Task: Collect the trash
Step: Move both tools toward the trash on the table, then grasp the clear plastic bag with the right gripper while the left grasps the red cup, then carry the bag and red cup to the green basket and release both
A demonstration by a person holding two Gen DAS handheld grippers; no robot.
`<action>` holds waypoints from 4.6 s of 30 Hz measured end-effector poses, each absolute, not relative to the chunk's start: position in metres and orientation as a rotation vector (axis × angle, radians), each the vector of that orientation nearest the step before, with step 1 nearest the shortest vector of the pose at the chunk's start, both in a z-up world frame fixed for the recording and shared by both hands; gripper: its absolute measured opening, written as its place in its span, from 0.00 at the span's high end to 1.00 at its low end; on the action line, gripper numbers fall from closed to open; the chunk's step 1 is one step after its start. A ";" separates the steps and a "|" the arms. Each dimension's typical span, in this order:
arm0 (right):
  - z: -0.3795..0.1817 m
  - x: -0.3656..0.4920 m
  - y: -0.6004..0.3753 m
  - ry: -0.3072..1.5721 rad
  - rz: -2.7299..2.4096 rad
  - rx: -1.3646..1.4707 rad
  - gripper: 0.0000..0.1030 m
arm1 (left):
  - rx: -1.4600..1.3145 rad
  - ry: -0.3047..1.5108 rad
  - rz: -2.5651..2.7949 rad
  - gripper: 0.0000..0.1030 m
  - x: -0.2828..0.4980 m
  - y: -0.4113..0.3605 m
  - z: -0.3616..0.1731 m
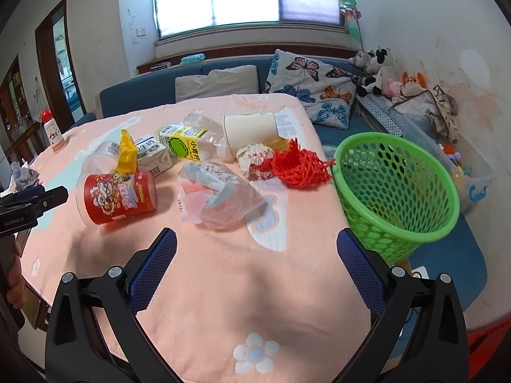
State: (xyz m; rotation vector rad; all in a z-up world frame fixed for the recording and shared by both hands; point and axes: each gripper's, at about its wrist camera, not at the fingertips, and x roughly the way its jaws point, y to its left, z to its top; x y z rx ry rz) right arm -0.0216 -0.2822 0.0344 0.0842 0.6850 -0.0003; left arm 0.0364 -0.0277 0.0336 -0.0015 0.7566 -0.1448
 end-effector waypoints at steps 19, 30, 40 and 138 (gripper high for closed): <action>0.031 0.016 -0.284 0.720 0.053 0.095 0.08 | -0.001 0.796 -0.171 0.07 0.062 -0.034 0.030; 0.016 0.053 -0.289 0.775 0.103 0.115 0.18 | -0.037 0.860 -0.194 0.23 0.082 -0.032 0.013; 0.000 0.089 -0.282 0.825 0.152 0.111 0.24 | -0.058 0.901 -0.218 0.31 0.094 -0.030 -0.002; -0.021 -0.003 -0.530 0.740 -0.364 0.330 0.27 | 0.197 0.991 -1.014 0.93 0.157 -0.401 0.013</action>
